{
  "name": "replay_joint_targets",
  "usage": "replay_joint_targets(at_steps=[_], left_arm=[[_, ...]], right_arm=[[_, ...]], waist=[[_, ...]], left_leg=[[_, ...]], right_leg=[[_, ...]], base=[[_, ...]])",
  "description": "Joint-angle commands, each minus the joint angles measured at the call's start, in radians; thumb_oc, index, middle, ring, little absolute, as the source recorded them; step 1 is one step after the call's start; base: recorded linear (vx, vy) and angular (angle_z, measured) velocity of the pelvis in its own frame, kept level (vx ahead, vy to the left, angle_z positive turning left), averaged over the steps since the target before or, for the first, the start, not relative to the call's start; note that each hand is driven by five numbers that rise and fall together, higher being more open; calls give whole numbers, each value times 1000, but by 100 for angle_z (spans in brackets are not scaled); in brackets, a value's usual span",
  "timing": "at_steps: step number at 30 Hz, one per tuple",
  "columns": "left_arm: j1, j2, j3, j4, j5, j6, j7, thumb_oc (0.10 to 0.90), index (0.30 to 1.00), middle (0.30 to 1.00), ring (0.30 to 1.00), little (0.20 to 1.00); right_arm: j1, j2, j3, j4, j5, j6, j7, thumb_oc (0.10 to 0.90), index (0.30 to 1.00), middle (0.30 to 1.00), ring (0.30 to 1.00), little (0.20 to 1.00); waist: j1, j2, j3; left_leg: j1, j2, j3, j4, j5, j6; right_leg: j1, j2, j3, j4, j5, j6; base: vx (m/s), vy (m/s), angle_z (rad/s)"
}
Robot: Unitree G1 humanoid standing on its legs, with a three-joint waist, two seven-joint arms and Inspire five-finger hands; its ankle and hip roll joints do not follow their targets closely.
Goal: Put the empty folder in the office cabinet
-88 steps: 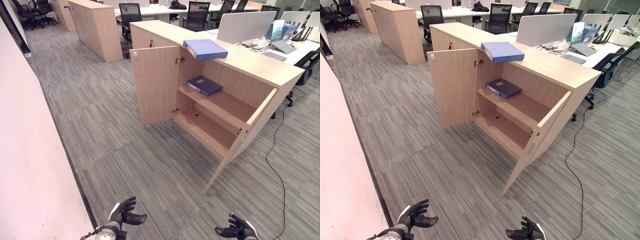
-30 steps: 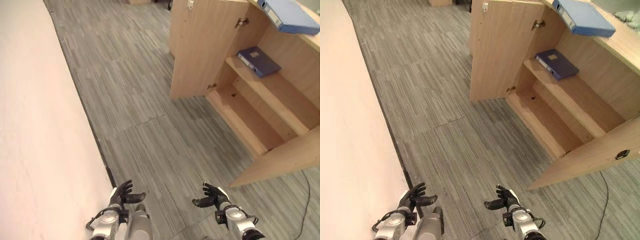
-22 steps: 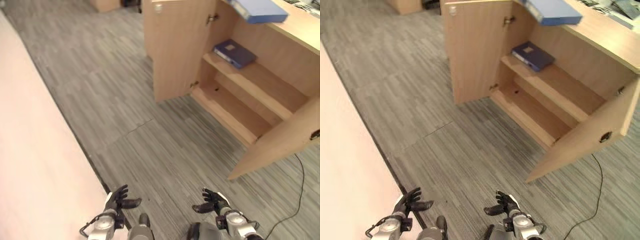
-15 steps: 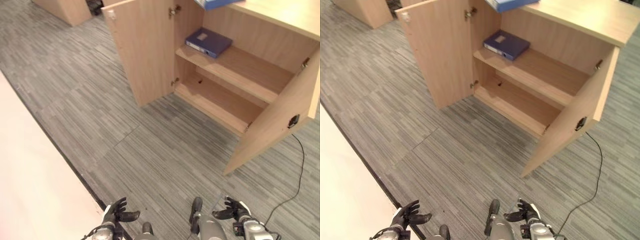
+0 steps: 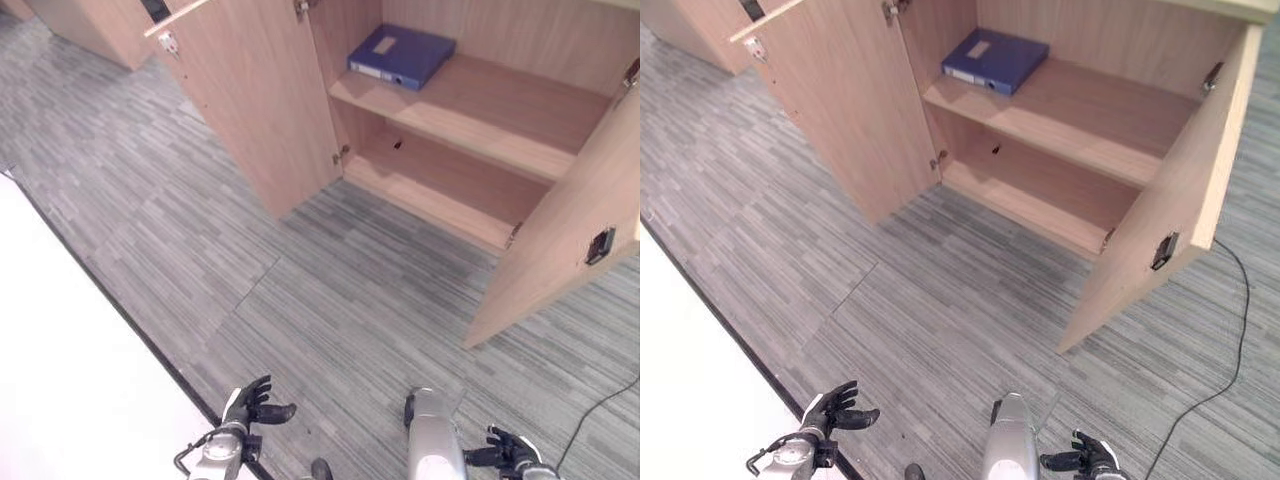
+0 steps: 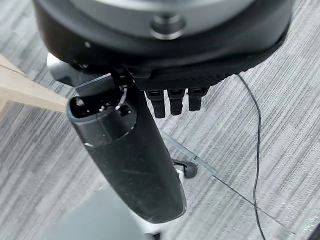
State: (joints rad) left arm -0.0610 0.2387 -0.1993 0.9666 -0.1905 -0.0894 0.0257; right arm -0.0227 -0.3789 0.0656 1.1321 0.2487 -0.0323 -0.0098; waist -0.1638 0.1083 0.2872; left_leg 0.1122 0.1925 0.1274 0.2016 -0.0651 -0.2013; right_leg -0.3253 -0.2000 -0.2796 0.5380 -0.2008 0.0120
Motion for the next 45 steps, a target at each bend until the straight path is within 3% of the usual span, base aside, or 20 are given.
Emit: replay_joint_targets(at_steps=[1, 4, 11, 15, 17, 18, 20, 24, 29, 31, 32, 33, 34, 35, 36, 37, 39, 40, 41, 45], left_arm=[[-42, 46, -17, -98, -3, -55, -4, 800, 900, 900, 900, 900], [-71, 41, -34, -115, -5, -55, 6, 800, 900, 900, 900, 900], [-44, 37, -24, -142, -12, -53, -2, 800, 900, 900, 900, 900], [-9, 39, -4, -144, -14, -50, 6, 800, 900, 900, 900, 900], [-8, 39, -5, -144, -14, -50, 6, 800, 900, 900, 900, 900], [7, 35, 7, -126, -27, -54, 15, 800, 900, 900, 900, 900], [9, 34, 13, -98, -32, -57, 18, 800, 900, 900, 900, 900], [-6, 39, 6, -62, -26, -57, 17, 800, 900, 900, 900, 900], [-25, 48, -14, -17, -14, -54, 9, 800, 900, 900, 900, 900], [-34, 70, -15, -17, -2, -54, 8, 800, 900, 900, 900, 900], [-35, 85, -15, -25, -2, -49, 12, 800, 900, 900, 900, 900], [-35, 85, -14, -25, -2, -49, 12, 800, 900, 900, 900, 900], [-23, 99, -4, -39, -11, -44, 9, 800, 900, 900, 900, 900], [-23, 99, -4, -40, -11, -44, 9, 800, 900, 900, 900, 900], [-11, 110, 8, -37, -7, -35, 3, 800, 900, 900, 900, 900], [-11, 110, 8, -37, -7, -35, 3, 800, 900, 900, 900, 900], [-14, 107, 13, -16, 14, -26, -2, 800, 900, 900, 900, 900], [-15, 107, 13, -16, 14, -26, -2, 800, 900, 900, 900, 900], [-24, 100, 16, -2, 9, -23, -4, 800, 900, 900, 900, 900], [-52, 97, 6, 17, 22, -20, -6, 800, 900, 900, 900, 900]], right_arm=[[12, -28, 26, -86, 31, -45, -6, 800, 900, 900, 900, 900], [-5, -34, 52, -89, 36, -37, -7, 800, 900, 900, 900, 900], [9, -20, 55, -48, 0, -27, 7, 800, 900, 900, 900, 900], [12, -26, 69, -78, -23, -33, 6, 800, 900, 900, 900, 900], [14, -26, 69, -79, -23, -32, 6, 800, 900, 900, 900, 900], [0, -26, 89, -95, -36, -34, 6, 800, 900, 900, 900, 900], [-15, -25, 106, -96, -47, -33, 8, 800, 900, 900, 900, 900], [-23, -21, 104, -90, -41, -35, 9, 800, 900, 900, 900, 900], [-17, 22, 78, -51, -30, -26, 16, 800, 900, 900, 900, 900], [-23, 48, 77, -38, -35, -22, 18, 800, 900, 900, 900, 900], [-45, 65, 86, -30, -36, -19, 10, 800, 900, 900, 900, 900], [-46, 65, 86, -29, -36, -20, 10, 800, 900, 900, 900, 900], [-49, 74, 91, -25, -52, -15, 1, 800, 900, 900, 900, 900], [-50, 74, 90, -25, -52, -15, 1, 800, 900, 900, 900, 900], [-61, 77, 101, -33, -61, -19, -7, 800, 900, 900, 900, 900], [-61, 77, 101, -33, -61, -19, -7, 800, 900, 900, 900, 900], [-70, 77, 104, -37, -57, -23, -13, 800, 900, 900, 900, 900], [-71, 76, 103, -37, -57, -23, -13, 800, 900, 900, 900, 900], [-74, 75, 103, -29, -53, -24, -18, 800, 900, 900, 900, 900], [-55, 67, 85, -19, -39, -25, -28, 800, 900, 900, 900, 900]], waist=[[-17, -38, -45], [-3, -90, -31], [48, -81, -34], [113, -57, -46], [114, -61, -42], [157, -66, -48], [175, -75, -54], [174, -81, -73], [167, -86, -130], [173, -105, -133], [184, -110, -119], [187, -113, -120], [204, -103, -108], [205, -103, -109], [212, -94, -103], [210, -93, -105], [192, -77, -80], [194, -75, -81], [178, -66, -59], [141, -79, -39]], left_leg=[[52, -12, -6, 238, 226, 16], [-81, 17, 63, 447, 206, 43], [-171, 127, 137, 165, 216, 27], [-236, 188, 40, -170, 313, -8], [-221, 183, 45, -180, 314, -9], [-273, 231, -75, -250, 355, -40], [-280, 248, -144, -260, 361, -57], [-307, 267, -146, -258, 362, -60], [-348, 211, -151, -201, 305, -61], [-329, 189, -99, -170, 253, -53], [-311, 149, -48, -163, 226, -12], [-310, 147, -44, -163, 225, -11], [-257, 110, 25, -188, 200, 25], [-260, 110, 26, -188, 202, 27], [-225, 64, 93, -217, 188, 62], [-228, 64, 92, -217, 189, 63], [-180, -15, 131, -246, 162, 115], [-183, -12, 132, -245, 163, 115], [-152, -48, 154, -256, 146, 127], [-102, -83, 169, -266, 113, 118]], right_leg=[[14, -26, 94, -381, 268, 94], [94, 1, 142, -386, 192, 49], [217, 11, 165, -438, 147, 92], [299, 4, 228, -449, 100, 157], [305, 0, 230, -444, 92, 158], [348, -17, 308, -429, 49, 178], [364, -40, 360, -414, 20, 196], [407, -78, 386, -444, -10, 217], [463, -169, 392, -463, 35, 250], [405, -191, 400, -403, 126, 250], [338, -227, 345, -335, 292, 250], [336, -229, 348, -335, 293, 250], [287, -289, 193, -243, 365, 236], [285, -288, 193, -247, 370, 236], [271, -307, 24, -184, 381, 223], [271, -307, 22, -189, 386, 223], [222, -142, 38, -107, 281, 218], [220, -139, 39, -110, 285, 216], [195, -54, -14, -96, 217, 207], [177, 26, -116, -200, 140, 169]], base=[[339, -404, -8], [348, -349, -14], [289, 64, -17], [417, 324, -53], [358, 282, -97], [531, 462, -95], [444, 441, -93], [286, 345, -90], [349, 419, 13], [228, 394, 0], [67, 251, -38], [138, 619, -41], [68, 378, -35], [120, 770, -63], [46, 404, -65], [83, 631, -70], [110, 595, -35], [158, 640, -24], [72, 276, -15], [132, 218, 9]])
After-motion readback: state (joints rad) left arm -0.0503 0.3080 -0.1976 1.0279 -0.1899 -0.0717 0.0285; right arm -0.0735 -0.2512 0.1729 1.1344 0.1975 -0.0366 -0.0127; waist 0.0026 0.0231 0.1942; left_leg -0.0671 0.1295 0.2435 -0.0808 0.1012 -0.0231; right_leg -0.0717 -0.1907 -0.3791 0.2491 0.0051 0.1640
